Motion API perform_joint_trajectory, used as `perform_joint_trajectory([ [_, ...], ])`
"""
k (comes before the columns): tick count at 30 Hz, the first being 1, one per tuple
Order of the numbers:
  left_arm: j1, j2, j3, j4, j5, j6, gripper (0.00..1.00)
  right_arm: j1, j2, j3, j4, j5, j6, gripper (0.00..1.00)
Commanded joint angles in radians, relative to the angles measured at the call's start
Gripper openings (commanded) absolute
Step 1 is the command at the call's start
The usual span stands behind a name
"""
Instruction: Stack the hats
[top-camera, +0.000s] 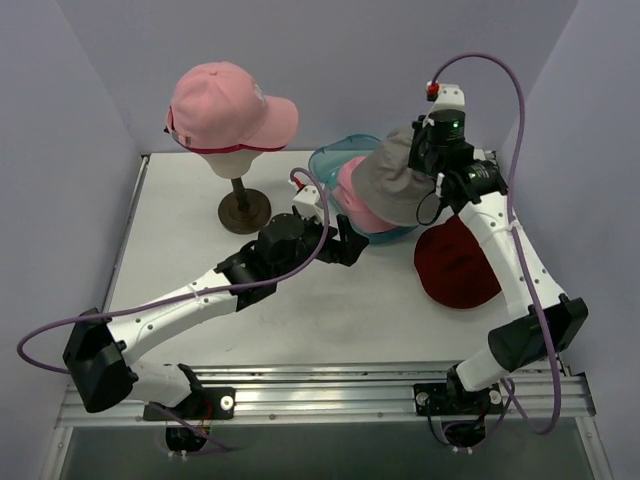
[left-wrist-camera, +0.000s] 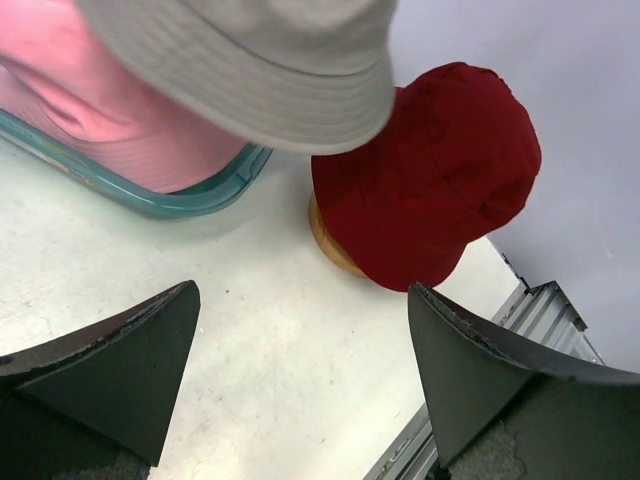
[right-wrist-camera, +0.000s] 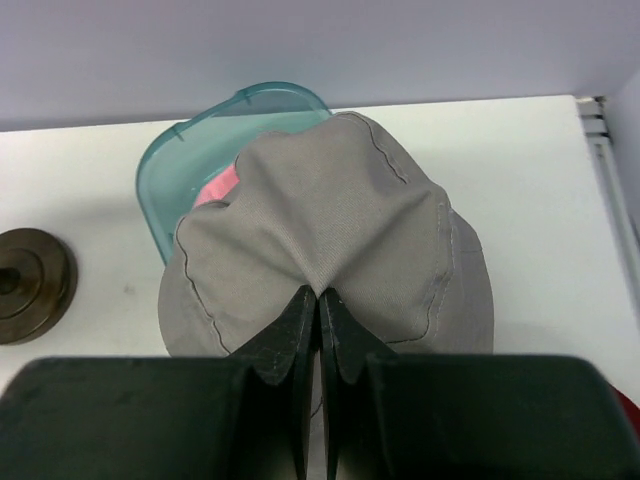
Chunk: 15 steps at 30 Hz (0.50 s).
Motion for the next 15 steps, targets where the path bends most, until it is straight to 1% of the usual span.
perform_joint_trajectory([
  [1,-0.027,-0.094,-0.031,-0.042,-0.100,0.065,0.94,-0.044,-0.114,0.072,-0.051,0.026,-0.005,0.00],
  [4,-0.033,-0.157,-0.105,-0.024,-0.124,0.096,0.94,-0.053,-0.143,0.106,-0.093,0.043,-0.003,0.00],
  [7,-0.033,-0.185,-0.174,-0.012,-0.149,0.139,0.94,-0.056,-0.165,0.127,-0.106,0.051,0.000,0.00],
  [10,-0.033,-0.229,-0.255,0.051,-0.164,0.182,0.94,-0.058,-0.176,0.153,-0.134,0.077,0.001,0.00],
  [13,-0.033,-0.260,-0.336,0.121,-0.158,0.191,0.94,-0.056,-0.190,0.167,-0.151,0.105,0.011,0.00],
  [15,-0.033,-0.284,-0.363,0.145,-0.147,0.208,0.94,-0.058,-0.190,0.216,-0.204,0.144,0.021,0.00],
])
